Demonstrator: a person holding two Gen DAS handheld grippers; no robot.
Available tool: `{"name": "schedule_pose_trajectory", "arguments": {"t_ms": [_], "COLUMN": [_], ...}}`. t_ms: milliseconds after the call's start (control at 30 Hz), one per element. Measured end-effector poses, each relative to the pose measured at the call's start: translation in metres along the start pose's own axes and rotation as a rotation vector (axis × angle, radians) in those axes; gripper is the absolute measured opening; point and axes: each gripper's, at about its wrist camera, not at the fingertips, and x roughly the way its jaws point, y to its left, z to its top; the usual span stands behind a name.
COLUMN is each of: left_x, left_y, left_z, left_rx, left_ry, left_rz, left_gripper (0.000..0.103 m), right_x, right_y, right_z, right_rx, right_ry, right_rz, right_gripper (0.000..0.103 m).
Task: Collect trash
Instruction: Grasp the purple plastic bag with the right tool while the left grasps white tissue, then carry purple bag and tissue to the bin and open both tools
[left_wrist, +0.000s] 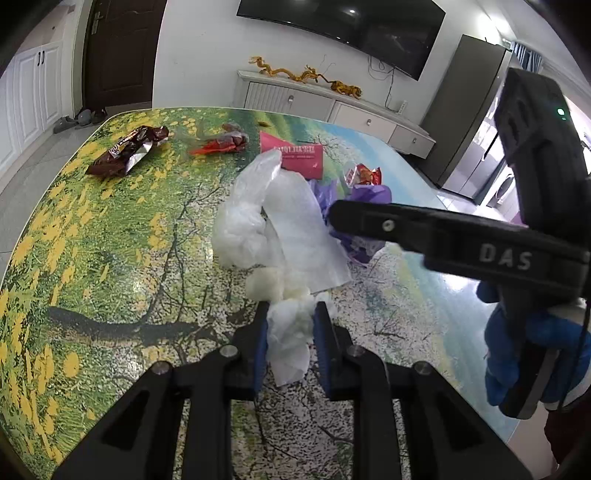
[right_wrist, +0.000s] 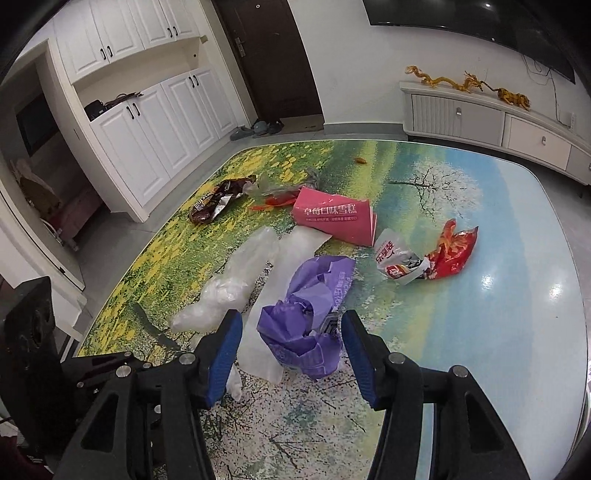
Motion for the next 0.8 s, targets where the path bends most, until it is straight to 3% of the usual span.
{"name": "schedule_pose_trajectory", "arguments": {"t_ms": [100, 267, 367, 800], "left_x": [-0.002, -0.003, -0.004, -0.032], "left_y": [0.001, 0.001, 0.001, -0.022], "left_z": [-0.002, -0.002, -0.002, 0.004], "left_rx": [-0.007, -0.016, -0.014, 0.051], "left_ry": [-0.003, -0.003, -0.004, -0.043], "left_rz": [-0.008, -0.016, -0.010, 0.062], "left_gripper": [0.022, 0.022, 0.021, 0.017], "right_x": [0.006, 0.004, -0.004, -0.082], "right_y": [-0.004, -0.014, -0.017, -0.051], "right_z": [-0.001, -0.007, -0.011, -0.054], "right_rx": [0.009, 0.033, 0.037, 0.073], "right_ry": [0.010, 0.002, -0.006, -0.094], "right_rz": [-0.007, 0.004, 0.002, -0.029], "right_gripper": [0.052, 0.039, 0.038, 0.036]}}
